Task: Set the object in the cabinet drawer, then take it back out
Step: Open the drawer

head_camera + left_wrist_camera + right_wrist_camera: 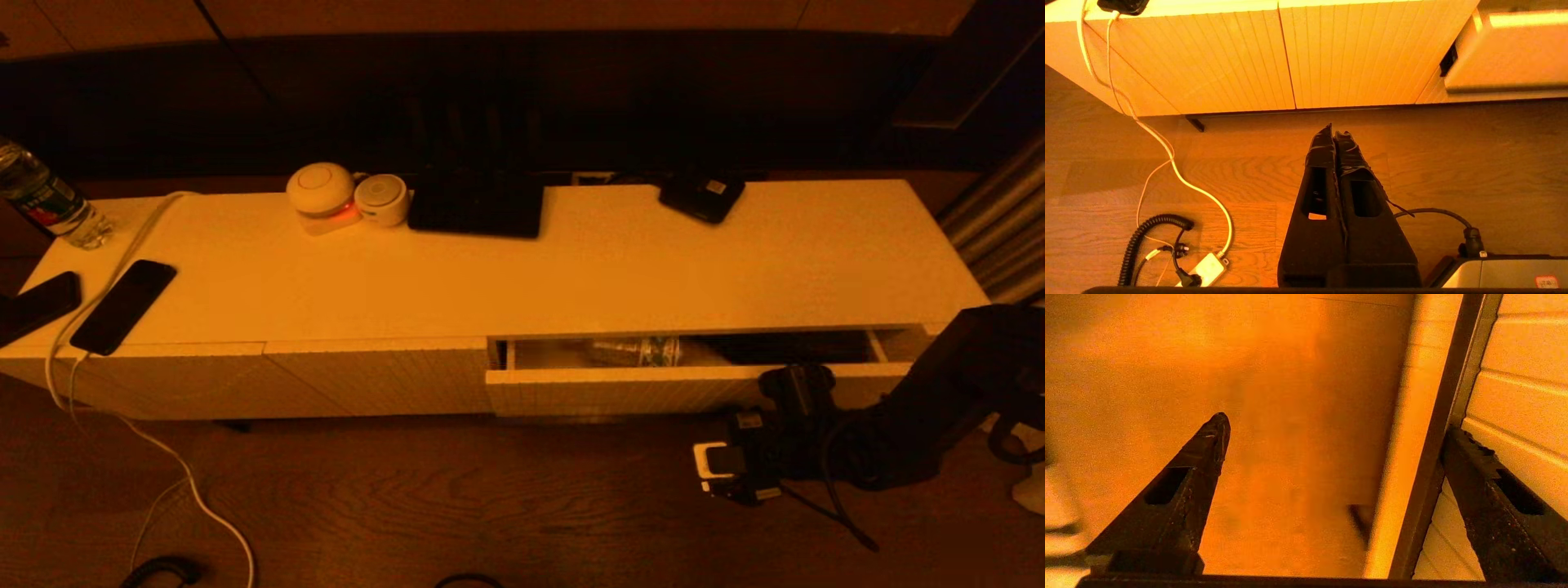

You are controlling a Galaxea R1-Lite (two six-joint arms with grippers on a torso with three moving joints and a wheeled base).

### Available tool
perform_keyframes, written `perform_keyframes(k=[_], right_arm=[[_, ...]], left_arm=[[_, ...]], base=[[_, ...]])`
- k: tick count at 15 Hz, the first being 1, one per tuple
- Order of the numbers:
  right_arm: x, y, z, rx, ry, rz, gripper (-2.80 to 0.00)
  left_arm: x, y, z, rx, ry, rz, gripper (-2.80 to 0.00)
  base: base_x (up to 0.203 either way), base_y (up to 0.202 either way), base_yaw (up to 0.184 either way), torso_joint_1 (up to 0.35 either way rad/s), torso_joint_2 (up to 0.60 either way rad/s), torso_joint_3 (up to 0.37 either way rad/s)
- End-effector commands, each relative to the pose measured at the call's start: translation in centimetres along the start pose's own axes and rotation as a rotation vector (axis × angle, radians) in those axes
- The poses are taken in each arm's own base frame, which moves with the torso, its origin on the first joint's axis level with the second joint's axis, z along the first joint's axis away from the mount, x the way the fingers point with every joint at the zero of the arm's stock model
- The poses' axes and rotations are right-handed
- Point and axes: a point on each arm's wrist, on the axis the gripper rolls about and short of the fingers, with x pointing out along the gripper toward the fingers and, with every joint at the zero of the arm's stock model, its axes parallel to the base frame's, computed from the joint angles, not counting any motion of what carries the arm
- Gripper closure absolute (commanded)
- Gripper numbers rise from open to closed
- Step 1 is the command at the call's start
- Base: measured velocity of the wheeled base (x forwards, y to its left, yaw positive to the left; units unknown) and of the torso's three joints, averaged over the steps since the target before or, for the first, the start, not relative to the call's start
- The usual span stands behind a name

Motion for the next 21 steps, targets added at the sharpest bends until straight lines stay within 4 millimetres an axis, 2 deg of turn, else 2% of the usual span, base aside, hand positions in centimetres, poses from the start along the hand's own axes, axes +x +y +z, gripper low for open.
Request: perform_keyframes(k=[1,4,8,11,12,13,17,19,21], right_arm=[[-1.1,0.2,0.5,-0.018,-0.010,-0.009,-2.80],[-2.4,0.9,1.0,-0.020,-0.014,0.005,-2.80],[-5.5,1.6,1.7,-0.027,-0.019,-0.010,-2.80],[-9.4,1.1,2.5,-0.027,-0.023,-0.078,-2.80],[-11.3,1.1,2.8,-0.029,-0.024,-0.101,-2.80],[-13.1,1.4,3.1,-0.027,-0.022,-0.107,0.00],[-20.5,3.8,4.0,0.048,-0.003,-0.142,0.00],[-22.9,4.9,4.6,0.243,0.006,-0.133,0.00],[-24.1,4.6,5.6,0.473,-0.018,-0.102,0.00]], left_arm=[[0.0,0.0,0.0,0.000,0.000,0.000,0.00],[0.0,0.0,0.0,0.000,0.000,0.000,0.00],[0.0,0.0,0.0,0.000,0.000,0.000,0.00],[0.0,0.0,0.0,0.000,0.000,0.000,0.00],[0.0,0.0,0.0,0.000,0.000,0.000,0.00],[0.0,0.0,0.0,0.000,0.000,0.000,0.00],[0.0,0.0,0.0,0.000,0.000,0.000,0.00],[0.0,0.0,0.0,0.000,0.000,0.000,0.00],[0.0,0.0,0.0,0.000,0.000,0.000,0.00]], base=[[0.000,0.000,0.000,0.000,0.00,0.000],[0.000,0.000,0.000,0.000,0.00,0.000],[0.000,0.000,0.000,0.000,0.00,0.000],[0.000,0.000,0.000,0.000,0.00,0.000],[0.000,0.000,0.000,0.000,0.00,0.000],[0.000,0.000,0.000,0.000,0.00,0.000],[0.000,0.000,0.000,0.000,0.00,0.000],[0.000,0.000,0.000,0.000,0.00,0.000],[0.000,0.000,0.000,0.000,0.00,0.000]])
